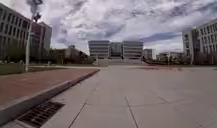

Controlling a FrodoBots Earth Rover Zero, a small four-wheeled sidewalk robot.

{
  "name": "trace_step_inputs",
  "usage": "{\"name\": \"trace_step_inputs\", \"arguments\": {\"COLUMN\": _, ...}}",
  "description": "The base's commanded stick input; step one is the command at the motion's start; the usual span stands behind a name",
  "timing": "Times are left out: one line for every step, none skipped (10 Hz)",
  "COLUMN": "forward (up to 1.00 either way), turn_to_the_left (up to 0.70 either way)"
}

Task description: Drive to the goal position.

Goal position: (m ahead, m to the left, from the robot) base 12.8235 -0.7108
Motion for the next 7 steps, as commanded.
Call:
{"name": "trace_step_inputs", "arguments": {"forward": 1.00, "turn_to_the_left": 0.00}}
{"name": "trace_step_inputs", "arguments": {"forward": 1.00, "turn_to_the_left": 0.00}}
{"name": "trace_step_inputs", "arguments": {"forward": 1.00, "turn_to_the_left": 0.00}}
{"name": "trace_step_inputs", "arguments": {"forward": 1.00, "turn_to_the_left": 0.00}}
{"name": "trace_step_inputs", "arguments": {"forward": 1.00, "turn_to_the_left": -0.18}}
{"name": "trace_step_inputs", "arguments": {"forward": 1.00, "turn_to_the_left": -0.35}}
{"name": "trace_step_inputs", "arguments": {"forward": 1.00, "turn_to_the_left": -0.18}}
